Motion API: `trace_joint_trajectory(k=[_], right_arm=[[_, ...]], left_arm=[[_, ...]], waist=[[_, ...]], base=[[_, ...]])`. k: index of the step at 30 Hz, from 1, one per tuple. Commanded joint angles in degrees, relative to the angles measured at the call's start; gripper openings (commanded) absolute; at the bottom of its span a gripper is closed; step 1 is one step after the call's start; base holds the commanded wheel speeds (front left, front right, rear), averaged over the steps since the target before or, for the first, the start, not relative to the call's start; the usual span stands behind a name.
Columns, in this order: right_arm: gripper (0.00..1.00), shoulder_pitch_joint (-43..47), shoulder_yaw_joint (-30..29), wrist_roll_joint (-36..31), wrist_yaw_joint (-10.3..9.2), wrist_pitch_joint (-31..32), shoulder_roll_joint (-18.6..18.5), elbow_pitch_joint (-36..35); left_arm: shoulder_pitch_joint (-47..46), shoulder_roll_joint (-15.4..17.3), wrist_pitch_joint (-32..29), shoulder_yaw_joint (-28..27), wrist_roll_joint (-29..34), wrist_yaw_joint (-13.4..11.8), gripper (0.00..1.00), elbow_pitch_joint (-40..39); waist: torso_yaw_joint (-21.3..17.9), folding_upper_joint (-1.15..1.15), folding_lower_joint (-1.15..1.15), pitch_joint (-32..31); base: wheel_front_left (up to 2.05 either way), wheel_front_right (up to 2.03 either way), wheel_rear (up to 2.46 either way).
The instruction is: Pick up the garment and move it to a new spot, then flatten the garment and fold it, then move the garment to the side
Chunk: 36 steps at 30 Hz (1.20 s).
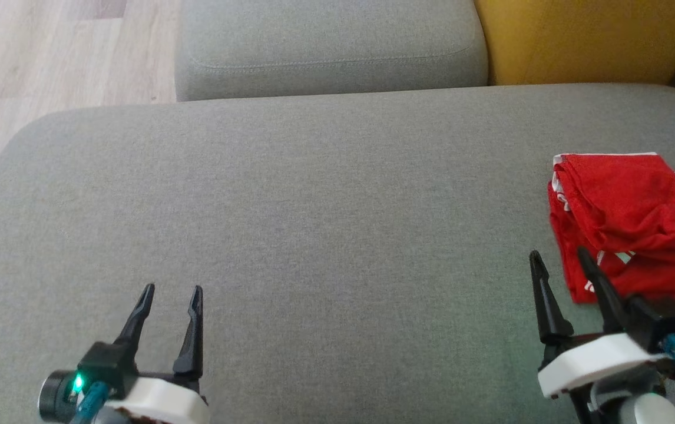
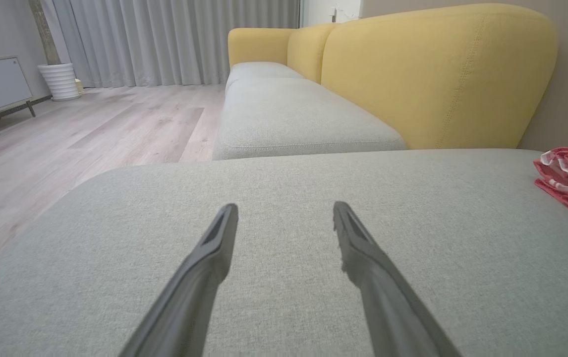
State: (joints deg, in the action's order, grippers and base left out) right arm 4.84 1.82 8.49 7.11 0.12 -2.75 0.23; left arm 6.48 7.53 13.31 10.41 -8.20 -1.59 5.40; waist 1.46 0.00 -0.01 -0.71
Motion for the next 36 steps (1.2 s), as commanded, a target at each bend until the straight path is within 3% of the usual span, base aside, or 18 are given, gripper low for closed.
trace_joint_trajectory(k=[1,36], right_arm=[[1.00,-1.0,1.0,-0.4,0.37,0.4,-0.1,-2.6],[1.00,0.4,1.5,-0.6,0.37,2.5,-0.1,-4.1]], left_arm=[[-1.7,1.1,0.1,-1.8,0.2,-0.5,1.00,-2.3],[-1.8,2.6,-0.3,-0.8,-0.2,-2.5,1.00,-2.8]], waist=[[0.2,0.00,0.01,-0.2],[0.7,0.00,0.01,-0.9]], base=[[0.00,0.00,0.00],[0.00,0.00,0.00]])
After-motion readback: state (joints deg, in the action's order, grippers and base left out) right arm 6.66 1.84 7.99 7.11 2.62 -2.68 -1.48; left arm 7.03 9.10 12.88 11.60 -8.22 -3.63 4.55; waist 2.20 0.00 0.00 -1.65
